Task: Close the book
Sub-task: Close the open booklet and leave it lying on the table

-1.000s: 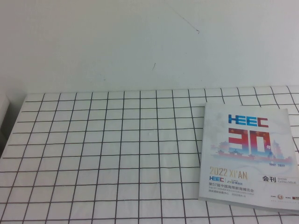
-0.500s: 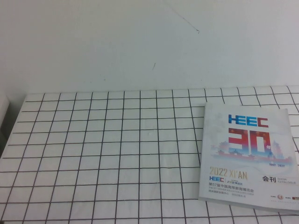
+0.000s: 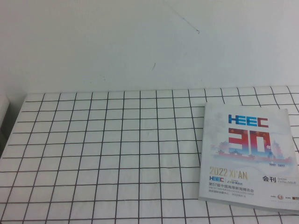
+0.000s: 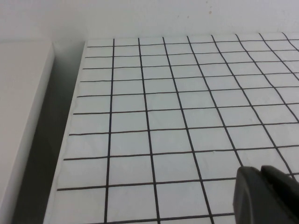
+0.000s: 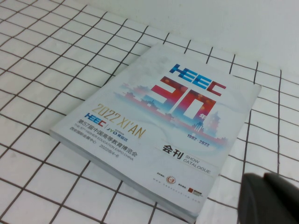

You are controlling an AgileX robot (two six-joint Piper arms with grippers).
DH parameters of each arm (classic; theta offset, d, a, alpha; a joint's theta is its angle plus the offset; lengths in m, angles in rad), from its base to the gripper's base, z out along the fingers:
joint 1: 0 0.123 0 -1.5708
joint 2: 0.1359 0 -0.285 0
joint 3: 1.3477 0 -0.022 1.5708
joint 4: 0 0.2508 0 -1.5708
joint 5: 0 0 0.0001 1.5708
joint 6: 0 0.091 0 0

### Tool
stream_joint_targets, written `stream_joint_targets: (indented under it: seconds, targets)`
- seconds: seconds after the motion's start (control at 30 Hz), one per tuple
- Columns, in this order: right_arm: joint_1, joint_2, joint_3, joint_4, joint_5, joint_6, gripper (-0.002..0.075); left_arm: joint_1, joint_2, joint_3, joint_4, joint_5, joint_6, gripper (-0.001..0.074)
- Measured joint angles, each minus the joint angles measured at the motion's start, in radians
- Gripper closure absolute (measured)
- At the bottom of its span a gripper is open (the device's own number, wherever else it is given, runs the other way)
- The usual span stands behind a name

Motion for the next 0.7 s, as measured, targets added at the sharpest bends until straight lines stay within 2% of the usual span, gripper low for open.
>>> stream_joint_targets:
  seconds: [0.17,0.7]
  targets:
    - [0.0,0.0,0.0,0.002,0.0,0.0,0.0729,-0.038,0.0,0.0,0.004,0.002,-0.005,0.0738]
    - [0.0,0.0,0.0,0.002,0.0,0.0,0.0729,-0.04,-0.001,-0.001,0.01,0.008,-0.009,0.0738]
